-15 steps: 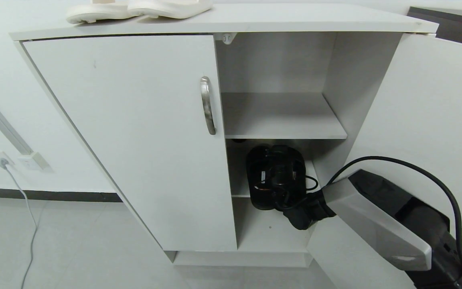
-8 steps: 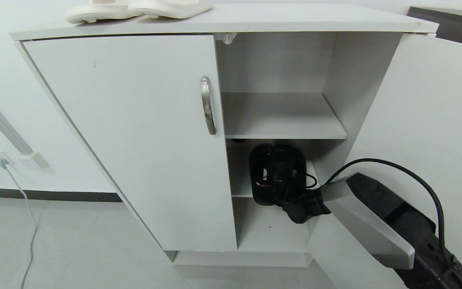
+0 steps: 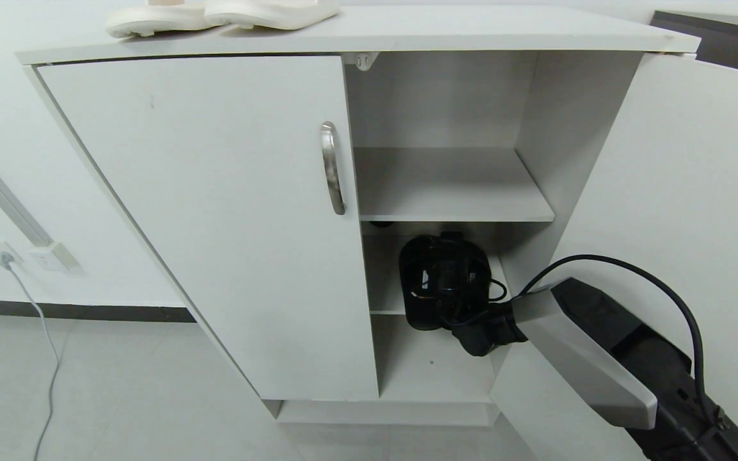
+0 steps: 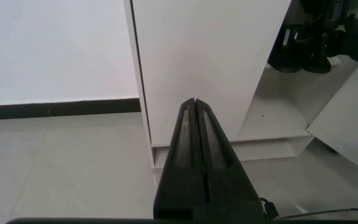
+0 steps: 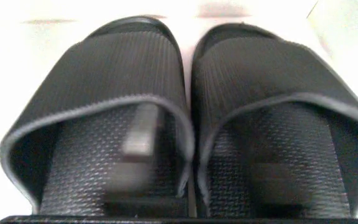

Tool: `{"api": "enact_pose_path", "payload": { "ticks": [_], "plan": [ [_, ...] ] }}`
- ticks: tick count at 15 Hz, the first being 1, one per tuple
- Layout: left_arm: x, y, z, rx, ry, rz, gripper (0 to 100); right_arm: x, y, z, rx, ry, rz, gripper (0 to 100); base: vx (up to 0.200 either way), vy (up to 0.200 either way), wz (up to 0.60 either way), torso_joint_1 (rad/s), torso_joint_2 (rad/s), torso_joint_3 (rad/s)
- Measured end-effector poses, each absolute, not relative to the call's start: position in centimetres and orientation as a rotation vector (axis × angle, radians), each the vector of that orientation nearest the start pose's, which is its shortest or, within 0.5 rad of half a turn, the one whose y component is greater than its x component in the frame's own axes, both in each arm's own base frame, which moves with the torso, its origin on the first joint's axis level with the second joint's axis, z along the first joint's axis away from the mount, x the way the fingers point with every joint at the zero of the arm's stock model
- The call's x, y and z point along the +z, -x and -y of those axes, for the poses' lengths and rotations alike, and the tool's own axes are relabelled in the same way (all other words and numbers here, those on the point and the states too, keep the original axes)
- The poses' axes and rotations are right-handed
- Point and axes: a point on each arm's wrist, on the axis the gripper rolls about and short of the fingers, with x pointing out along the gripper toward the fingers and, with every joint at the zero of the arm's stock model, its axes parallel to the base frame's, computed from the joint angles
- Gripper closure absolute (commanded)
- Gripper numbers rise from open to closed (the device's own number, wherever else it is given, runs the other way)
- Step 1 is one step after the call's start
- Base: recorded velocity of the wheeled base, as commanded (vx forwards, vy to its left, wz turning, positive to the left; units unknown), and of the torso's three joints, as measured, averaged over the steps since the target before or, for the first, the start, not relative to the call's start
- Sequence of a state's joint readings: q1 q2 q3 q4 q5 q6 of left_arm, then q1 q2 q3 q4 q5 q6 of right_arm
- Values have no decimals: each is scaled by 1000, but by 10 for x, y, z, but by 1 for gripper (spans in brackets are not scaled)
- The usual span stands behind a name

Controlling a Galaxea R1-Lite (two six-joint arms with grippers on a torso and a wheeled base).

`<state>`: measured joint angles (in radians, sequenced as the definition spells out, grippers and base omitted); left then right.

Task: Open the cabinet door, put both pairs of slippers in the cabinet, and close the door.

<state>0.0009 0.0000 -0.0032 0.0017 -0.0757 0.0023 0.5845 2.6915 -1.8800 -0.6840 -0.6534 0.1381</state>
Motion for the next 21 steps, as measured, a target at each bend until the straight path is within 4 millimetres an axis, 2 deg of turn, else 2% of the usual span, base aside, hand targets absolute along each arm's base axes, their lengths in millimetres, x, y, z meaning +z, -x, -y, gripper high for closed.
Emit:
{"api": "enact_pose_path", "payload": {
  "ticks": [5,8,12,16,18,21],
  "plan": [
    [76,23,2,-74,-2,2,100,40,-446,-284,-68,-49,-118,0,0,0,0,0,0,0],
    [76,23,2,-74,-3,2,100,45,-426,-281,-55,-40,-130,0,0,0,0,0,0,0],
    [76,23,2,-74,-3,2,100,56,-387,-274,-25,-27,-144,0,0,0,0,0,0,0],
    [76,23,2,-74,-3,2,100,66,-330,-262,28,6,-195,0,0,0,0,0,0,0],
    [76,23,2,-74,-4,2,100,77,-305,-261,63,-27,-204,0,0,0,0,0,0,0],
    [76,23,2,-75,-4,2,100,92,-286,-263,102,-49,-193,0,0,0,0,0,0,0]
  ]
}}
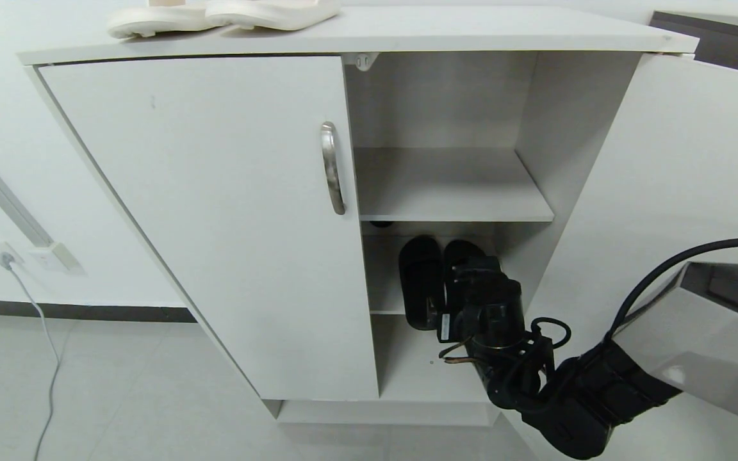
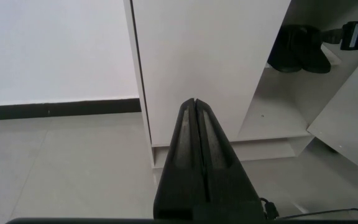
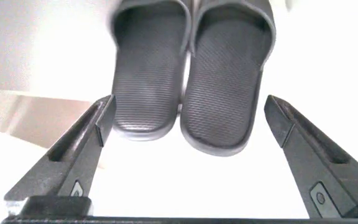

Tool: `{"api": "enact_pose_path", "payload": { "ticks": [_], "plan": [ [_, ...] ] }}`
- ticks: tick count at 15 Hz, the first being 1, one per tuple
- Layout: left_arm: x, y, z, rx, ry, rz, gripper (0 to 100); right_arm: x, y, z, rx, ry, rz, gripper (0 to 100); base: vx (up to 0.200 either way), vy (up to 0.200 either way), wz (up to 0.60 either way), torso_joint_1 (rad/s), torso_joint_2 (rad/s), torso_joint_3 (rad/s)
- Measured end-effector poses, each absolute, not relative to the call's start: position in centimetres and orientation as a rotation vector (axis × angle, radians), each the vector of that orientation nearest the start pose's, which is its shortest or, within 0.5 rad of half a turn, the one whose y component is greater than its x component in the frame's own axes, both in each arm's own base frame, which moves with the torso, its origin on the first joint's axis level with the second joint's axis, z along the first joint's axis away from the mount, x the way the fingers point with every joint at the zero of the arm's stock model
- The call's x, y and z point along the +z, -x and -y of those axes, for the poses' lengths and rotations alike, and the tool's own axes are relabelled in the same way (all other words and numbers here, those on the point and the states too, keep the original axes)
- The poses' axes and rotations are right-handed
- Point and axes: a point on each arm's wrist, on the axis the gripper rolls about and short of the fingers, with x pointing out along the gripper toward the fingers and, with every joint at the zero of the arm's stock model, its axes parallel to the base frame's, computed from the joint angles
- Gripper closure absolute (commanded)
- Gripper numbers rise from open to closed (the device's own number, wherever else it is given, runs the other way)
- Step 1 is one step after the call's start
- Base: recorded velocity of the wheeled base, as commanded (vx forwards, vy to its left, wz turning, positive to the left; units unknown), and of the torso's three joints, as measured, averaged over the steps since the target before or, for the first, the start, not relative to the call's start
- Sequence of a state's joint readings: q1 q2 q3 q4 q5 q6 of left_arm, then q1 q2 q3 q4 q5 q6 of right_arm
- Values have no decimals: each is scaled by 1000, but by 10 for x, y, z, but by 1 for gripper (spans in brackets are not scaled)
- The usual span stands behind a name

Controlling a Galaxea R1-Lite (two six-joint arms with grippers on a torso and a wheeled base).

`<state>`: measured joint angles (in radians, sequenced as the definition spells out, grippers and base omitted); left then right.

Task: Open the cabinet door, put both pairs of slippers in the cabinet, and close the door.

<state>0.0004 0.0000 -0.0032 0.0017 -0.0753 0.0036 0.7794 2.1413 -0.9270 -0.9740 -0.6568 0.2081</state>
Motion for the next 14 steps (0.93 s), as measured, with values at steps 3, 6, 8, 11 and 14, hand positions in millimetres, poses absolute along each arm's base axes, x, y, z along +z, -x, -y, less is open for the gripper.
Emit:
{"api": "enact_pose_path", "payload": {
  "ticks": [3,6,8,11,14],
  "plan": [
    [76,23,2,-74,-3,2,100,97,-281,-264,116,-54,-186,0,0,0,0,0,0,0],
    [76,23,2,-74,-3,2,100,97,-281,-265,118,-54,-186,0,-67,0,0,2,1,1],
    [76,23,2,-73,-3,1,100,95,-281,-265,118,-51,-187,0,-200,0,0,7,2,-2],
    [76,23,2,-74,-3,2,100,94,-280,-267,122,-49,-190,0,-200,0,0,1,4,-1],
    [76,23,2,-75,-7,3,100,93,-279,-268,125,-44,-192,0,0,0,0,0,0,0]
  ]
}}
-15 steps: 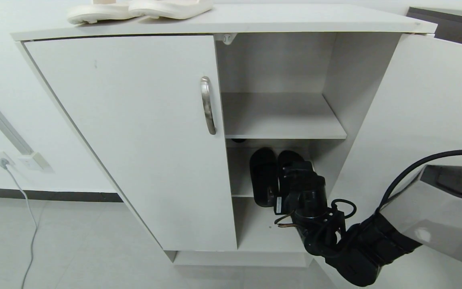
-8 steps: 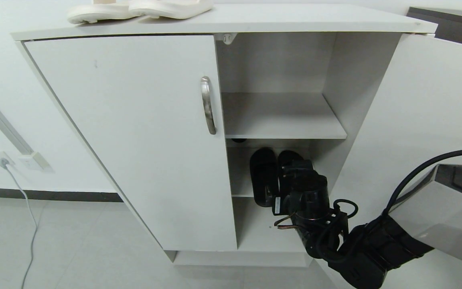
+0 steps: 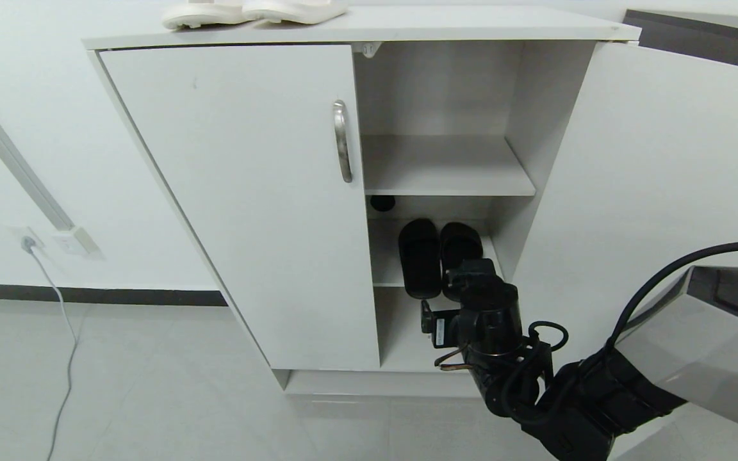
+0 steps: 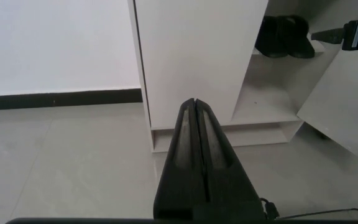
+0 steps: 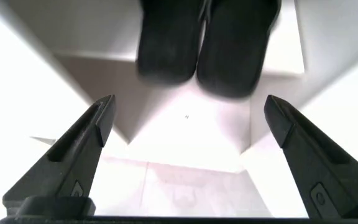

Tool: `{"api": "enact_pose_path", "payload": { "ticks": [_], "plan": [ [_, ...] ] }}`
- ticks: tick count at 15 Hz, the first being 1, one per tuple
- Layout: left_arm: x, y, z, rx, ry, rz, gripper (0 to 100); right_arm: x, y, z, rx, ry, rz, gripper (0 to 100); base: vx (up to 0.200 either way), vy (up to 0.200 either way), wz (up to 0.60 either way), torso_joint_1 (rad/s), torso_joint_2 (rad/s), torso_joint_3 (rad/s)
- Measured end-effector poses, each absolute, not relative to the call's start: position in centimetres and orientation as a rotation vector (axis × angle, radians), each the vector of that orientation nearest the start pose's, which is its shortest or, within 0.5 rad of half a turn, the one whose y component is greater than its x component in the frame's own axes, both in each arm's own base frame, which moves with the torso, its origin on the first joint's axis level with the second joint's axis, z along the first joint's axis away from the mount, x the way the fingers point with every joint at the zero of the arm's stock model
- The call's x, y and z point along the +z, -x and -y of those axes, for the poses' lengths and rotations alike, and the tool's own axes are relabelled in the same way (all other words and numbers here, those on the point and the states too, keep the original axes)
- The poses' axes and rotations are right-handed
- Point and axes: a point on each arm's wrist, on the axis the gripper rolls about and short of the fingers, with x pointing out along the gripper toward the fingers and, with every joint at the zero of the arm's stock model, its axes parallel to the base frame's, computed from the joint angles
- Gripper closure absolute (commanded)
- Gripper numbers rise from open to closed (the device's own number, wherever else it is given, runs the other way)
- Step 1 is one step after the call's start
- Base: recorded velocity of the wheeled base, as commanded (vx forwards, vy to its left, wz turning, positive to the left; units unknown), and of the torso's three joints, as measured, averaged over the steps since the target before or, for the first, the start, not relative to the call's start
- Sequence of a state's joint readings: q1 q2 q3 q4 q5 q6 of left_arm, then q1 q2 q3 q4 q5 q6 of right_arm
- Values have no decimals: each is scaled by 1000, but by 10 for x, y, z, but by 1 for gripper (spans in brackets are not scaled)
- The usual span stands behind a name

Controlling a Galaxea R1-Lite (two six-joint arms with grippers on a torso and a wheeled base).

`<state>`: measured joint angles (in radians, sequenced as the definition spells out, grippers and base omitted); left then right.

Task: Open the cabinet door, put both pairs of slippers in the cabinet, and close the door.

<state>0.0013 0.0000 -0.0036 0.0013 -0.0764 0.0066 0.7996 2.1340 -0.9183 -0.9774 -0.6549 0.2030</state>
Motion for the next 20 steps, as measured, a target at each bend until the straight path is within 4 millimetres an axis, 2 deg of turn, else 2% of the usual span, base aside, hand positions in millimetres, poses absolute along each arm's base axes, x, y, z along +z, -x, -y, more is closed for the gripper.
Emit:
{"api": "enact_pose_path", "payload": {
  "ticks": [13,20],
  "plan": [
    [76,23,2,-76,-6,2,100,86,-273,-263,122,-24,-203,0,0,0,0,0,0,0],
    [76,23,2,-76,-8,2,100,89,-272,-261,125,-33,-171,0,0,0,0,4,4,159]
  ]
}}
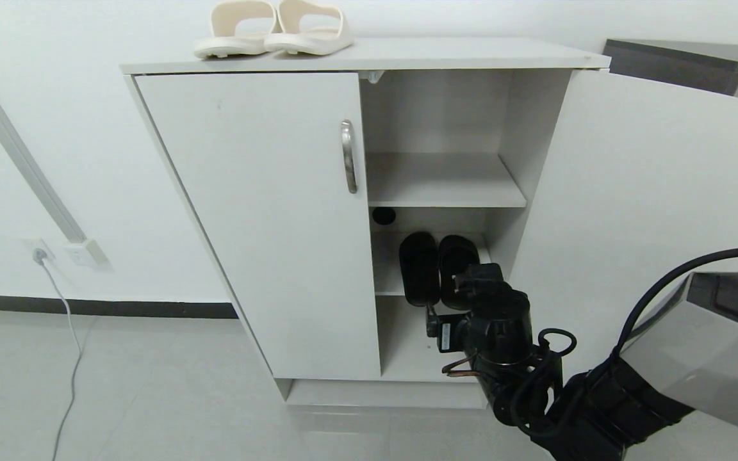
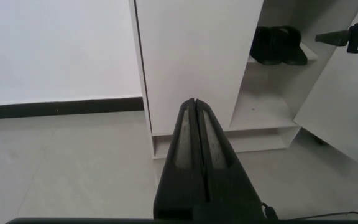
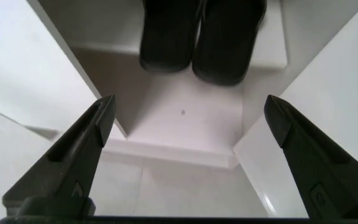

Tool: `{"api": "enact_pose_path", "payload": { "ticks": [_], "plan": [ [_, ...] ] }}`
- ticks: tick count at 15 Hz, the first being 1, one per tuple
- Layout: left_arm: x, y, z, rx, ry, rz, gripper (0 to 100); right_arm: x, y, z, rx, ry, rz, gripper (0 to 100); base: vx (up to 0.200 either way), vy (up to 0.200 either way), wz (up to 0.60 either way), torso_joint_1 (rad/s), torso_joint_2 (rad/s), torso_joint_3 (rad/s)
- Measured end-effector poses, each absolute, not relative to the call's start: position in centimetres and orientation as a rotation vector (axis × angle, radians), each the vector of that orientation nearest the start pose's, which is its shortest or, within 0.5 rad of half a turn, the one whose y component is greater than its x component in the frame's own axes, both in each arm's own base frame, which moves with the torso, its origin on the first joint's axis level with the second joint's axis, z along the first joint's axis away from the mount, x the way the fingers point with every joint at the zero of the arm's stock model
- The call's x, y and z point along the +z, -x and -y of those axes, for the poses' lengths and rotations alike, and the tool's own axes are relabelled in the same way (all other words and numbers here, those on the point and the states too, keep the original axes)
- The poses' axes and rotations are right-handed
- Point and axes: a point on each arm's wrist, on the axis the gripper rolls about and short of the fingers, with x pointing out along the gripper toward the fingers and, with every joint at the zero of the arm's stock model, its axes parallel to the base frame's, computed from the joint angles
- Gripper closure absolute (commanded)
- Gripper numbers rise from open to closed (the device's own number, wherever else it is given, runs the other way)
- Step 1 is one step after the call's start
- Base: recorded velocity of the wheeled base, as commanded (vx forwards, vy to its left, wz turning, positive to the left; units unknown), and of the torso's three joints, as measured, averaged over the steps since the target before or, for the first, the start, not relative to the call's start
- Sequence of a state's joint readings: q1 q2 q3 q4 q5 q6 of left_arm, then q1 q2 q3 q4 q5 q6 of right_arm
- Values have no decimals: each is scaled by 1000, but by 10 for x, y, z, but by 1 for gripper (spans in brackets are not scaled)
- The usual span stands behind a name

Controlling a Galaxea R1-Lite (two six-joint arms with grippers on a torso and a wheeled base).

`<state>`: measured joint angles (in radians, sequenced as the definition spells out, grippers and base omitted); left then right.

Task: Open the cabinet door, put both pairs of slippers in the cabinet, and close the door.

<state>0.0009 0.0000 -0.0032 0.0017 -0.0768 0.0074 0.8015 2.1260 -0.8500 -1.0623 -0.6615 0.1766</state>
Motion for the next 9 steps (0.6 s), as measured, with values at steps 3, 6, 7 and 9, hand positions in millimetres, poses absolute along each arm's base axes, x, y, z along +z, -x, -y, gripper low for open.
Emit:
{"api": "enact_pose_path", "payload": {
  "ticks": [3,6,7,9],
  "plan": [
    [76,23,2,-75,-9,2,100,86,-272,-258,119,-15,-178,0,0,0,0,3,2,86],
    [76,23,2,-75,-8,2,100,84,-271,-255,113,-7,-187,0,0,0,0,0,0,0],
    [76,23,2,-76,-8,2,100,82,-271,-252,108,-1,-194,0,0,0,0,0,0,0],
    [76,23,2,-76,-8,2,100,82,-271,-250,107,-3,-193,0,0,100,0,-1,1,1]
  ]
}}
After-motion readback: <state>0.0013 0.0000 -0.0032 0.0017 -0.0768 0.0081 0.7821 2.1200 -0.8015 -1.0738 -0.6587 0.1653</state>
